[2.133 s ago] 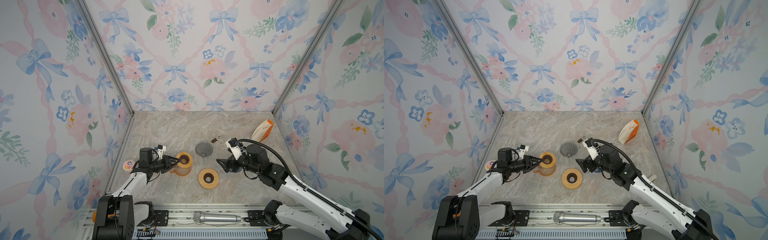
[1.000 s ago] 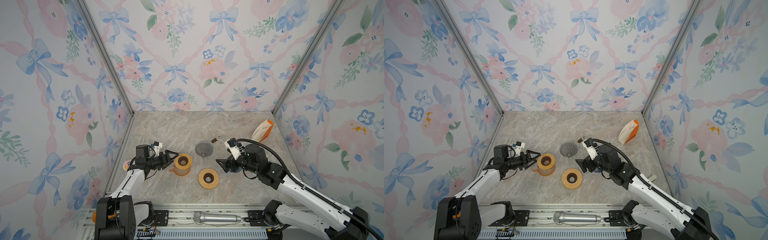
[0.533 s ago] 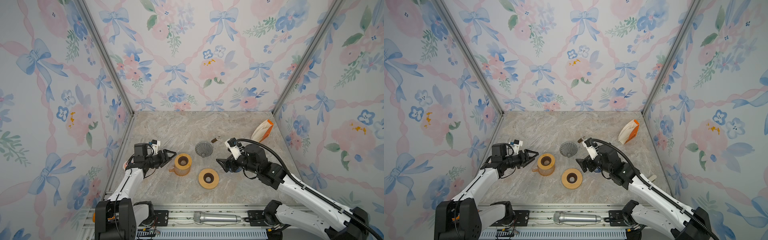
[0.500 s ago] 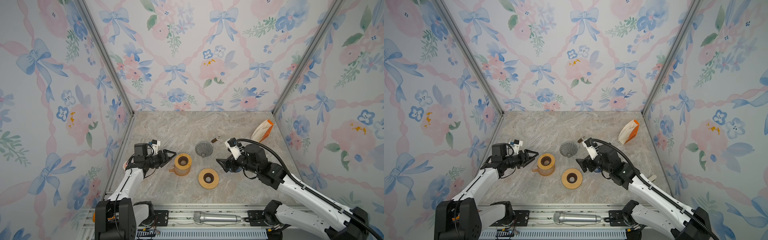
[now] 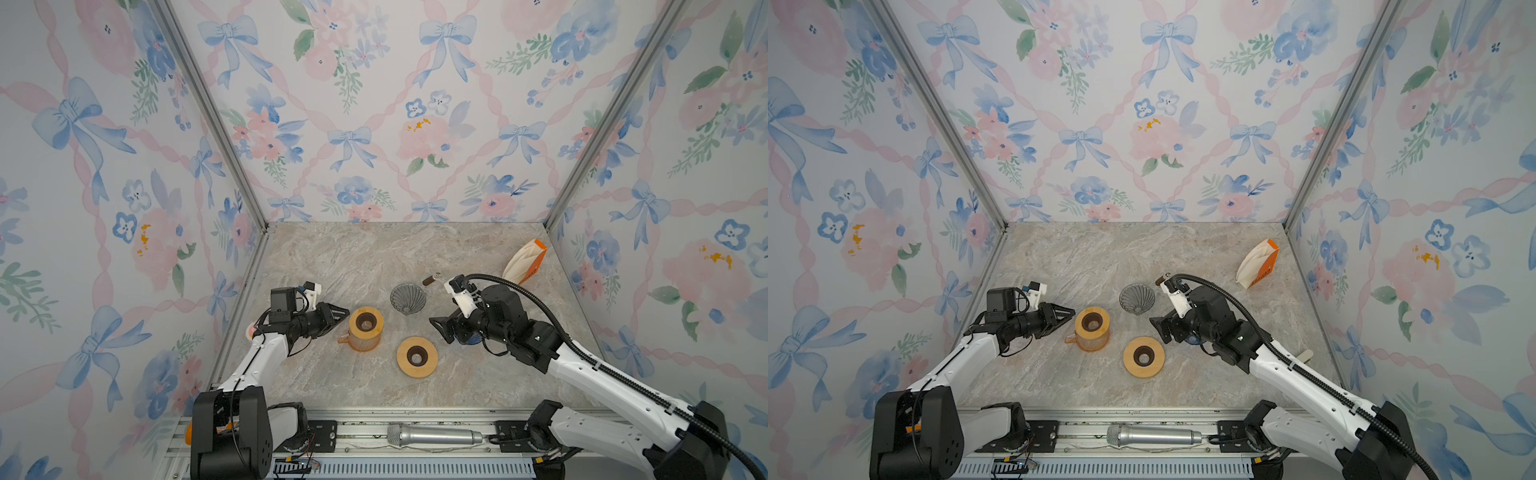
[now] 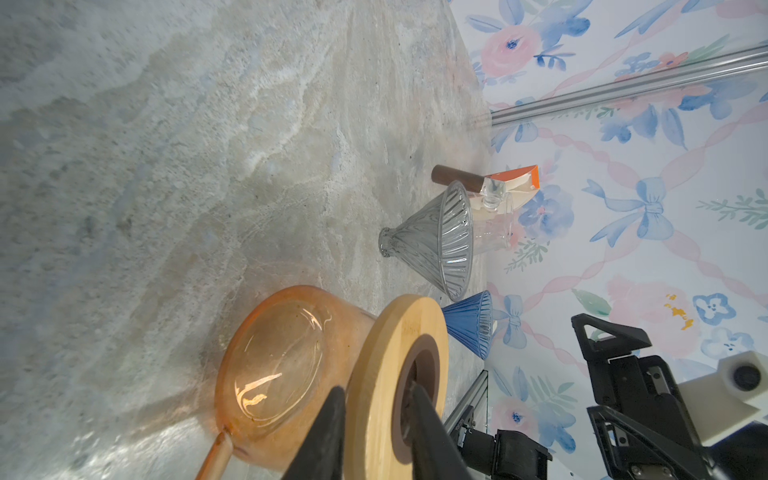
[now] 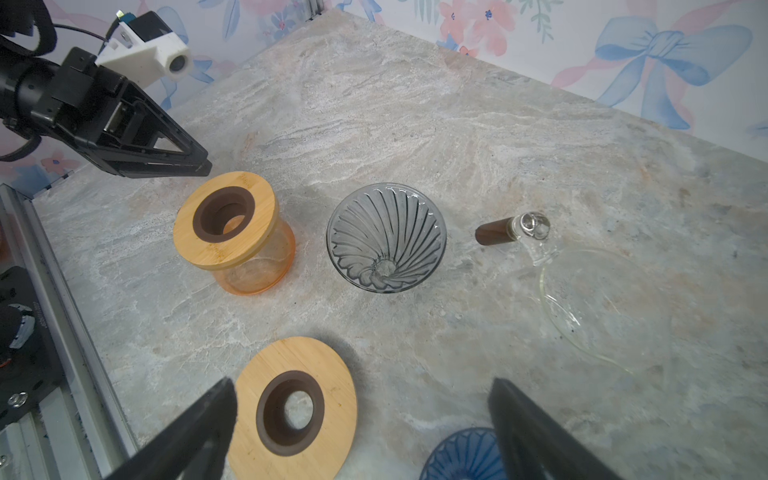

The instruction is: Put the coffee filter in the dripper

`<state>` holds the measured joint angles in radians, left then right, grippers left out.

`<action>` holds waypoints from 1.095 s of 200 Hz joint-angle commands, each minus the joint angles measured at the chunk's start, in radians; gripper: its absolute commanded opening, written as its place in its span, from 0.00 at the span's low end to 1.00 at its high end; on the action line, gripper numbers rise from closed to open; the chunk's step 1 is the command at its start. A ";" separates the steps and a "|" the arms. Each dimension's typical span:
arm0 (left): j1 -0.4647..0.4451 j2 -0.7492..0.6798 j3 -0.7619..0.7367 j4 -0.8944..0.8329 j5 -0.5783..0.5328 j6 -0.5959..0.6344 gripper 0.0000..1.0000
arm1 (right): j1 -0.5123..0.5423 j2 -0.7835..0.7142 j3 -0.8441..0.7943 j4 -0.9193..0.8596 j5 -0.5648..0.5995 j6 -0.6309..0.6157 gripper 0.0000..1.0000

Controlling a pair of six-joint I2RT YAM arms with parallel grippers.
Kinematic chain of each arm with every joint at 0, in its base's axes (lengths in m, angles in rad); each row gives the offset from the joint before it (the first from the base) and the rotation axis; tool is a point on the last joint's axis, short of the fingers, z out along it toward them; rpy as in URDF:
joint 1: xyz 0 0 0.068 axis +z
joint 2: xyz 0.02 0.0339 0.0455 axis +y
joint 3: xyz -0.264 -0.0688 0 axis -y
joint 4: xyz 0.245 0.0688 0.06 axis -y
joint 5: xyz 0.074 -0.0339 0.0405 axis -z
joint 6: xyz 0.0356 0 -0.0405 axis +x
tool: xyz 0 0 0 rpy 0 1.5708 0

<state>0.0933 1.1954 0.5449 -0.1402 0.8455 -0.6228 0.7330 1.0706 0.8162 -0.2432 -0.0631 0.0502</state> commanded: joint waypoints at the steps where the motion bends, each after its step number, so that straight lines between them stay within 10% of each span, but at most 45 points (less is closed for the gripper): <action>1: 0.005 0.021 -0.021 -0.018 -0.028 0.031 0.24 | 0.036 0.054 0.082 -0.073 0.031 -0.003 0.98; 45: 0.005 0.050 -0.023 -0.018 -0.053 0.049 0.22 | 0.092 0.196 0.186 -0.126 0.075 0.026 0.85; 159: -0.003 0.080 -0.040 -0.018 -0.077 0.045 0.20 | 0.178 0.540 0.459 -0.268 0.079 0.135 0.07; 219: -0.027 0.052 -0.046 -0.019 -0.084 0.024 0.20 | 0.204 0.665 0.553 -0.331 0.002 0.083 0.00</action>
<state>0.0723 1.2690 0.5121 -0.1452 0.7700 -0.5873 0.9180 1.7000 1.3254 -0.5144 -0.0185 0.1555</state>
